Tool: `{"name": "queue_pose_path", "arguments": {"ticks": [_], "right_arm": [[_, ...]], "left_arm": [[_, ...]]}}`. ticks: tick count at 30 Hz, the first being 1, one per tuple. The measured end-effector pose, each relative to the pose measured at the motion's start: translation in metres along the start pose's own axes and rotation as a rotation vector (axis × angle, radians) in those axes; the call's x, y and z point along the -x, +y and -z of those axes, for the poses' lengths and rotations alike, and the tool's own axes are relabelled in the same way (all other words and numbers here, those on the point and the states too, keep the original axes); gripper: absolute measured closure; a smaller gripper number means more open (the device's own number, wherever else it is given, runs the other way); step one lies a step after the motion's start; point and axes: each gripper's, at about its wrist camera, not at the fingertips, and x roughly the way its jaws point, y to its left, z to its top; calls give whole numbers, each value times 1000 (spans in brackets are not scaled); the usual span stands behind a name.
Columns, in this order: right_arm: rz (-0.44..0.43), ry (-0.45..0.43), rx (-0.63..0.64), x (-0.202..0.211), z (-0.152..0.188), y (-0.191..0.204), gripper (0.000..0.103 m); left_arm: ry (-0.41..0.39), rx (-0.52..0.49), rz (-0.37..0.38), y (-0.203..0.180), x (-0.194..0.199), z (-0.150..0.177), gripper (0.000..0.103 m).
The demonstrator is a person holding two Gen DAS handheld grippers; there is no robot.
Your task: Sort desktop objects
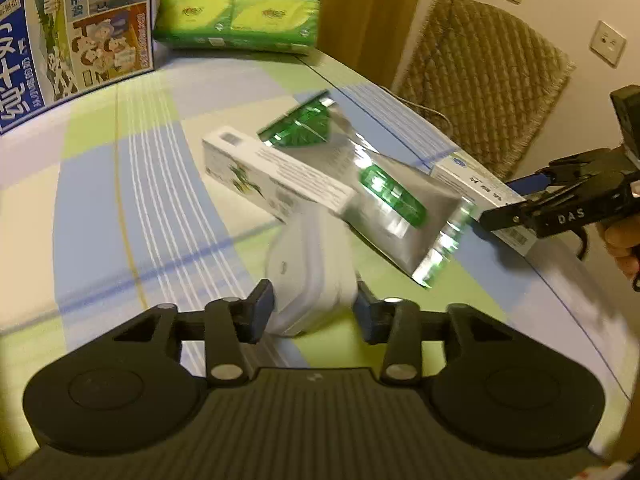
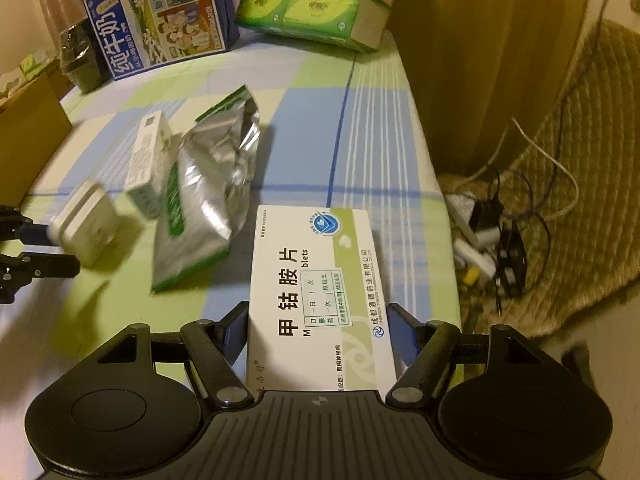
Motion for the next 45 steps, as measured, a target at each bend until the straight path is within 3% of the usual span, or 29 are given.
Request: {"name": "queue_pose_path", "arguments": {"ticks": [7,9,11,18,24,33,42,45], "right_arm": [[-1,-21,-14,27,28,12,34],[7,-33,-29,31,29,12,34],[20,-48,-34,33,27,13,34],[53,-132,24,39,13,28,35],[35,-149,45,30,7,43,35],[33,-143,34,34,15,47,35],[19,-123,45,64,51,64,35],[18,-108,28,68,67,67,35]], "left_arm": [[-7,-47,-22,-19,22,22,68],[-21,6,-22,-16,25,21,65],[-43,89,-17,-8,27,17,43],[-38,308,5,10,15,3,42],[-17,375,-11,22,-2,-1,42],[16,261,-25,10,-8,-5,58],[65,48,-73,-32,40,39,66],[65,29,-66,-45,55,58,66]]}}
